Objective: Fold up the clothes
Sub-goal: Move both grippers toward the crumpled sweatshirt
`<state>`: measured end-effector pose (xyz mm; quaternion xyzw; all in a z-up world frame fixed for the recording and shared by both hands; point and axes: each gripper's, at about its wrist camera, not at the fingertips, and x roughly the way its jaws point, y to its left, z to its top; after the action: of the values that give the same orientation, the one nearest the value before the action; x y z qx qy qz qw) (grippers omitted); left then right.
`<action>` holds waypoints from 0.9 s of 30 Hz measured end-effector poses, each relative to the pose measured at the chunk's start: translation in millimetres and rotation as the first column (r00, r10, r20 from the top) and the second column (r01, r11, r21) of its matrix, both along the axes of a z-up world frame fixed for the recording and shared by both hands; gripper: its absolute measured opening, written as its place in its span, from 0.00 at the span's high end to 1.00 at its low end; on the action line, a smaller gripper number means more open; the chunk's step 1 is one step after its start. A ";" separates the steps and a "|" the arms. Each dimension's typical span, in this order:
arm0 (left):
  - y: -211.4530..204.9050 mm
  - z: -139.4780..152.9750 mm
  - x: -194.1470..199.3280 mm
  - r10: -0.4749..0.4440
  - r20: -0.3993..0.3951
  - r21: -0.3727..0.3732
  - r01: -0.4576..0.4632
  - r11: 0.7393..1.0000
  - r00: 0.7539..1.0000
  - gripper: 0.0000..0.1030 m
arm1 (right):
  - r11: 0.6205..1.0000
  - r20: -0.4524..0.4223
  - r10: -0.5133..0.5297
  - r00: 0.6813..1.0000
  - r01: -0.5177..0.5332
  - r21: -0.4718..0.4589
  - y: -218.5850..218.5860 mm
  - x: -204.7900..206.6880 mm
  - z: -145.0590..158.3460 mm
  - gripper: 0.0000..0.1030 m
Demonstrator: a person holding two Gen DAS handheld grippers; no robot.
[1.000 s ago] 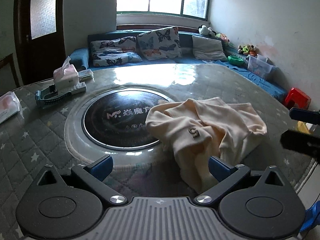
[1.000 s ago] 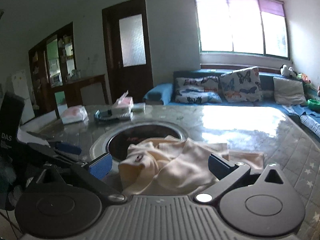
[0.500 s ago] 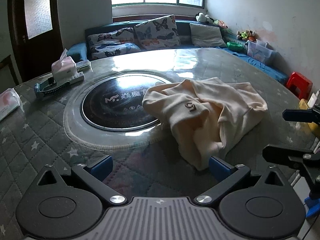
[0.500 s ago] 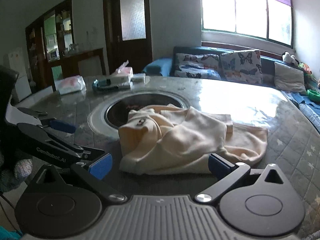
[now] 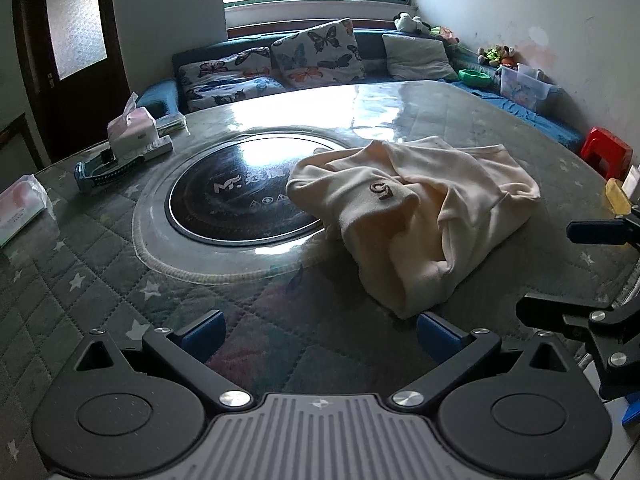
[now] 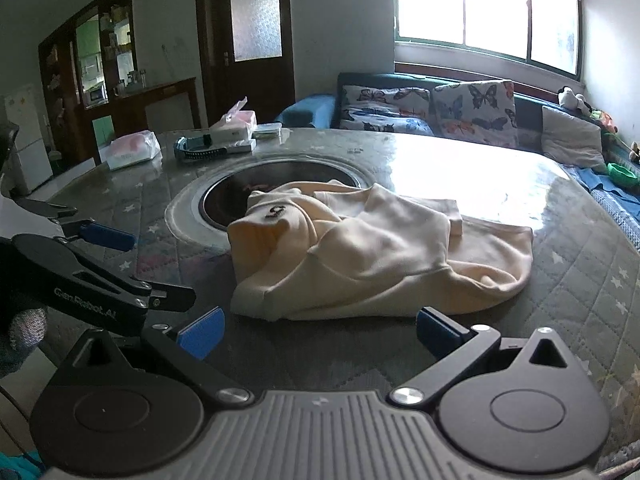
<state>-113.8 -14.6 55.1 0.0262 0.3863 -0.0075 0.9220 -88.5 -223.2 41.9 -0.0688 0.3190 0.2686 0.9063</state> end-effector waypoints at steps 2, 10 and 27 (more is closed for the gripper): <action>-0.7 -0.3 -0.5 -0.001 -0.001 0.007 0.001 1.000 1.000 0.00 | 1.000 -0.006 -0.003 1.000 0.003 -0.008 -0.2 0.2 0.5 0.00; -1.1 -1.2 1.0 -0.006 -0.006 0.013 0.006 1.000 1.000 0.00 | 1.000 -0.018 0.002 1.000 -0.002 -0.024 5.1 3.2 -3.4 0.00; 1.4 -5.1 14.0 -0.018 -0.034 0.021 0.019 1.000 0.999 0.00 | 0.999 -0.051 0.024 0.998 -0.026 -0.034 16.0 15.7 -11.6 0.00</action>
<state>-99.8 -13.2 50.0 0.0393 0.4015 -0.0126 0.9150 -72.9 -207.1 30.3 -0.0816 0.3455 0.2760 0.8932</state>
